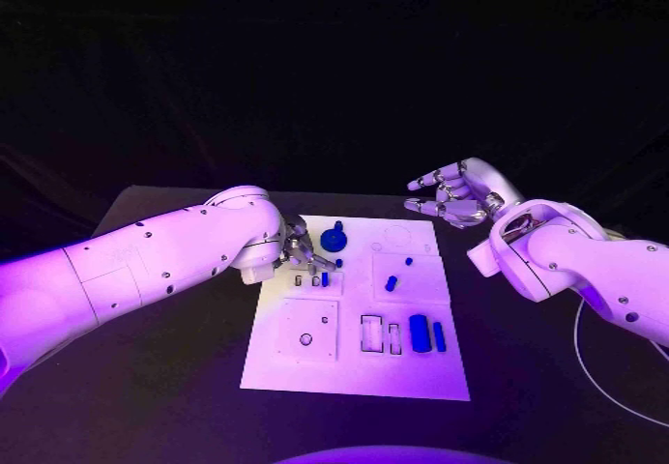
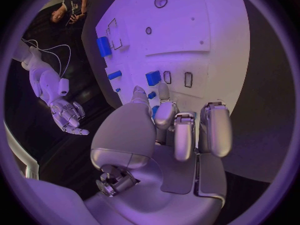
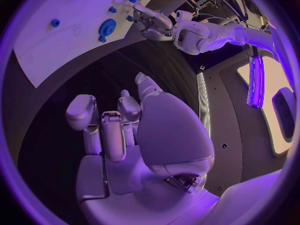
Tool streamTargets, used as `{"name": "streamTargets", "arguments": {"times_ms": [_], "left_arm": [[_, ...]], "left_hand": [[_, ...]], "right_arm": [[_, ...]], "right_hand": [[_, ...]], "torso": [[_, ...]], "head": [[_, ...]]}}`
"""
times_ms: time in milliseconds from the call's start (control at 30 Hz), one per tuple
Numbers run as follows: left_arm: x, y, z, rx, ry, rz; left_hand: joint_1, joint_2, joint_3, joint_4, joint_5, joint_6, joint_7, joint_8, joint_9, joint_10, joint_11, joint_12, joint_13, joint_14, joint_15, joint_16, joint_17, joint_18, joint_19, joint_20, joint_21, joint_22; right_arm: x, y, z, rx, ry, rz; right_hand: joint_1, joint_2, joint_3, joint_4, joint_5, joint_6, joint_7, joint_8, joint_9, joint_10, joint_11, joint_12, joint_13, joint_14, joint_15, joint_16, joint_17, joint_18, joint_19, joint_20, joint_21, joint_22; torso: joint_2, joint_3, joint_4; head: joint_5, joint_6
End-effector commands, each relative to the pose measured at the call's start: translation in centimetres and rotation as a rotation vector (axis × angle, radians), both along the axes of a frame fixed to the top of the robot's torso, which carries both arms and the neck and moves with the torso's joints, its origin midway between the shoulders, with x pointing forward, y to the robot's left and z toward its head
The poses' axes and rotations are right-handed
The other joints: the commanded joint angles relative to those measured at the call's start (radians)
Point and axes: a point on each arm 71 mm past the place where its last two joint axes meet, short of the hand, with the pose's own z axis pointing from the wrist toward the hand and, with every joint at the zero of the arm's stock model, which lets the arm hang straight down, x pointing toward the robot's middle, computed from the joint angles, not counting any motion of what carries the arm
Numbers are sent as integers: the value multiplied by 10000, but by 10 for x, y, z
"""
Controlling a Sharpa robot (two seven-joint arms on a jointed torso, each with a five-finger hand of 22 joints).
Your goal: Assemble the parts on the task board
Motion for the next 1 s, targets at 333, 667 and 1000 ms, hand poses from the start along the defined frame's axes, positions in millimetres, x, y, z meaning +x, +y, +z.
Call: {"name": "streamTargets", "arguments": {"times_ms": [333,667,1000], "left_arm": [[-1,-9,-2,422,306,-453],[-1,-14,-4,538,447,-609],[1,-16,-7,630,542,-638]], "left_hand": [[26,124,-76,-17,-30,-111,-21,124,134,69,-22,84,42,1053,-106,30,2630,-172,88,10,85,142],[138,181,-76,-39,-21,-156,-28,186,249,75,-28,96,63,1053,-110,30,2630,-179,101,6,112,189],[275,250,-58,-58,-8,-197,-35,247,371,88,-34,115,94,1053,-114,30,2630,-182,102,3,125,215]], "right_arm": [[1,3,-3,-48,168,167],[2,5,-4,-53,229,223],[1,6,-4,-58,260,261]], "right_hand": [[-45,25,3,30,-14,50,-17,55,10,-18,-30,-48,-12,682,-45,-62,1069,132,-122,-5,-61,-57],[-45,25,3,30,-14,50,-17,55,10,-18,-30,-48,-12,682,-45,-62,1069,132,-122,-5,-61,-57],[-53,25,1,35,-13,48,-18,53,10,-22,-30,-56,-19,678,-46,-72,1054,135,-130,-5,-71,-72]], "torso": [[-1,2,9],[6,5,24],[12,-2,6]], "head": [[-9,-101],[-42,-145],[-45,-174]]}}
